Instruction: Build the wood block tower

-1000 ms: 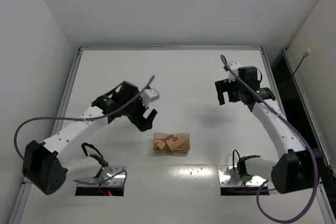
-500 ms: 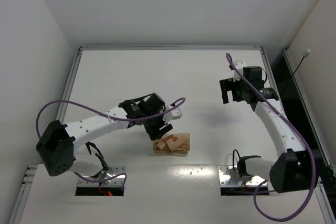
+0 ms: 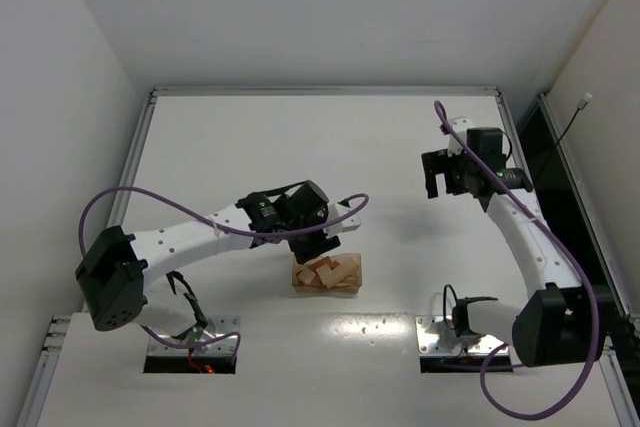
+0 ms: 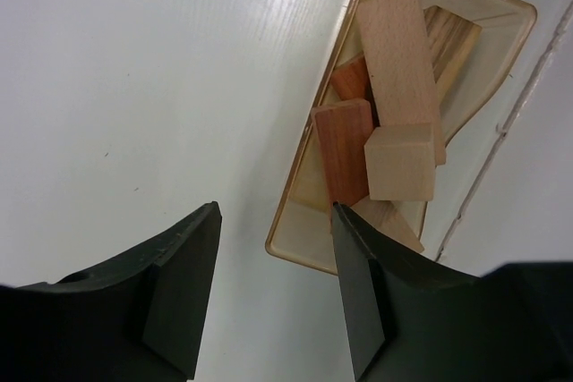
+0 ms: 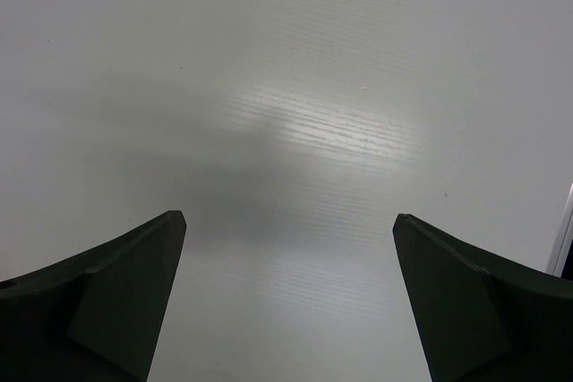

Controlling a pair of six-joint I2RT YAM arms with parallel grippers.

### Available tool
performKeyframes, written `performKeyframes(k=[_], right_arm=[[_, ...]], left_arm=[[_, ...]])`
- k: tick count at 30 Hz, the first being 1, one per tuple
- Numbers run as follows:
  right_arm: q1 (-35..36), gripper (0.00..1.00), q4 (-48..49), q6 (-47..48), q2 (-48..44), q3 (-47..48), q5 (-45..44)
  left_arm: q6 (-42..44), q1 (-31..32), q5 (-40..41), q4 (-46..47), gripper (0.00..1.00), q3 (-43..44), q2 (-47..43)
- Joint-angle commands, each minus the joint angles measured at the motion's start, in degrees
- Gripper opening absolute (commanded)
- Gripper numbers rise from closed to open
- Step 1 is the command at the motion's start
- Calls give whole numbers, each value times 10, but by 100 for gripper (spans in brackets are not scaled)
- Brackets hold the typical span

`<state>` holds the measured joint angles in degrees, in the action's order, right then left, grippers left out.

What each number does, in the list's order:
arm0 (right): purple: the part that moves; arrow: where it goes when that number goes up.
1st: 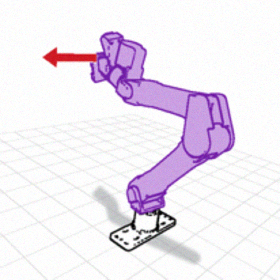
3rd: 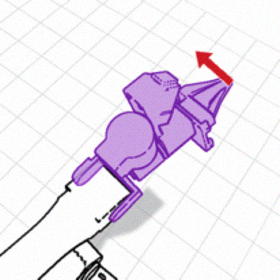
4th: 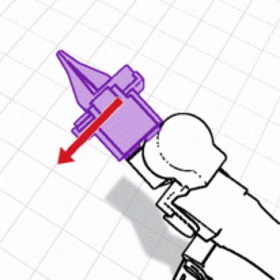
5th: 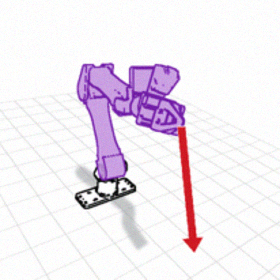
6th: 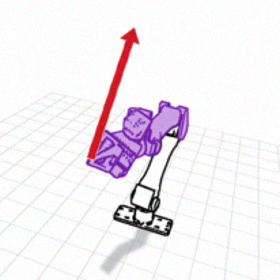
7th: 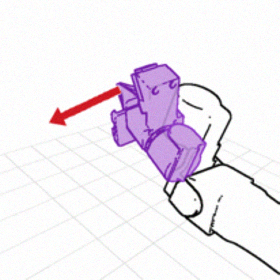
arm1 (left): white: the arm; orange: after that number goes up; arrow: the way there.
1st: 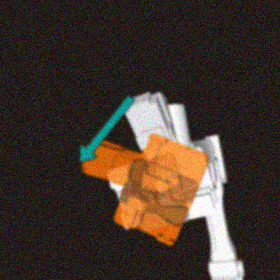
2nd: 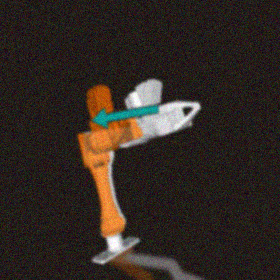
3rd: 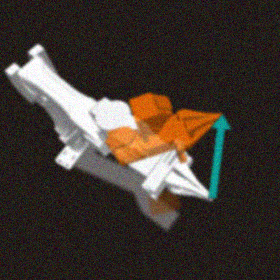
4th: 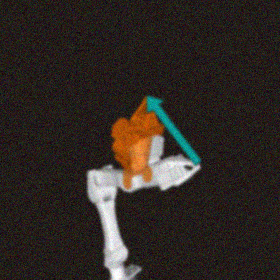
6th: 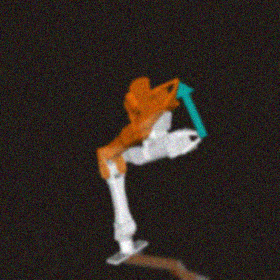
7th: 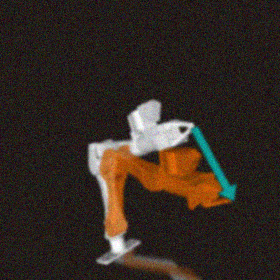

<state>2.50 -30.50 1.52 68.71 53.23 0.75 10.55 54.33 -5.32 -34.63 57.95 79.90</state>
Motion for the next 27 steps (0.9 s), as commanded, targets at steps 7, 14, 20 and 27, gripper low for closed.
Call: performKeyframes(k=[7, 14, 20, 27], right_arm=[[-11, 99, 12, 2, 5, -1, 21], [-11, 99, 12, 2, 10, 4, 21], [-16, 99, 12, 2, 15, 4, 27], [-16, 99, 12, 2, 20, 4, 27]], left_arm=[[25, 6, 32, 37, 49, -10, 7], [45, 6, 27, 37, 56, -21, 18], [58, 6, 15, 37, 59, -31, 24], [69, 6, 4, 37, 59, -43, 46]])
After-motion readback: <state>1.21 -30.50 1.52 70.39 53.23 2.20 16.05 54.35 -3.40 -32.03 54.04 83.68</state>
